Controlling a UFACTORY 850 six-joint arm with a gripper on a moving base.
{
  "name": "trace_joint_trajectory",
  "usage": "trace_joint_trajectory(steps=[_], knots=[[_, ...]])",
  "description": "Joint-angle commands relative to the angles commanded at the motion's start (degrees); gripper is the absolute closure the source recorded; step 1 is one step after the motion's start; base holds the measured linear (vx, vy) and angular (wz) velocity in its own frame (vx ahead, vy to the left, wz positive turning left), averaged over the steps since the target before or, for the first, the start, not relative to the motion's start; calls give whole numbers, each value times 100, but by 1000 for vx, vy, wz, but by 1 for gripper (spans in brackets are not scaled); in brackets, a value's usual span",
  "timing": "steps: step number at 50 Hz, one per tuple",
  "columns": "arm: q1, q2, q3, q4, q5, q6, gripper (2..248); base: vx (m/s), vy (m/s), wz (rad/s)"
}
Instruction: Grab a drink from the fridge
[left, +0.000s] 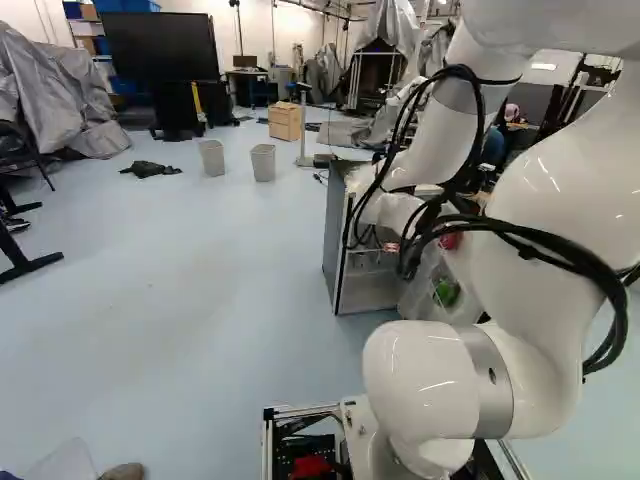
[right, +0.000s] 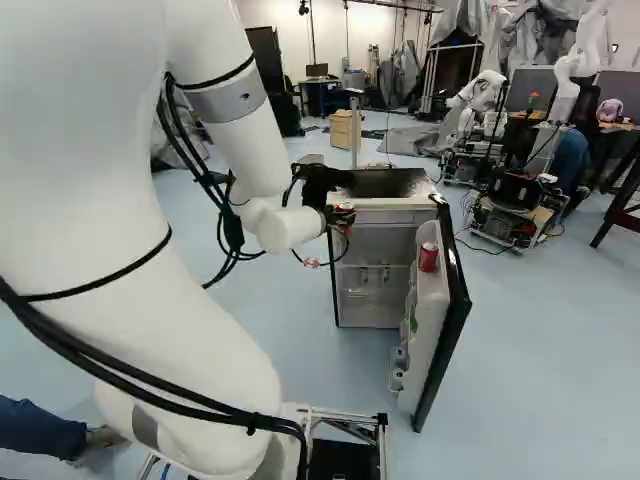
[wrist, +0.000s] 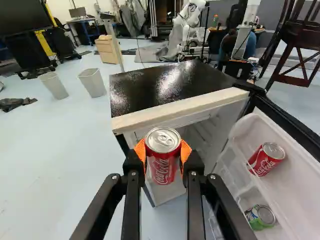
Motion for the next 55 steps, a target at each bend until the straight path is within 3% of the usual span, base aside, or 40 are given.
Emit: trace_joint_trajectory(steps=[55], knots=[[-60,-221,-1047,0,-848,0,162,0,0,0]])
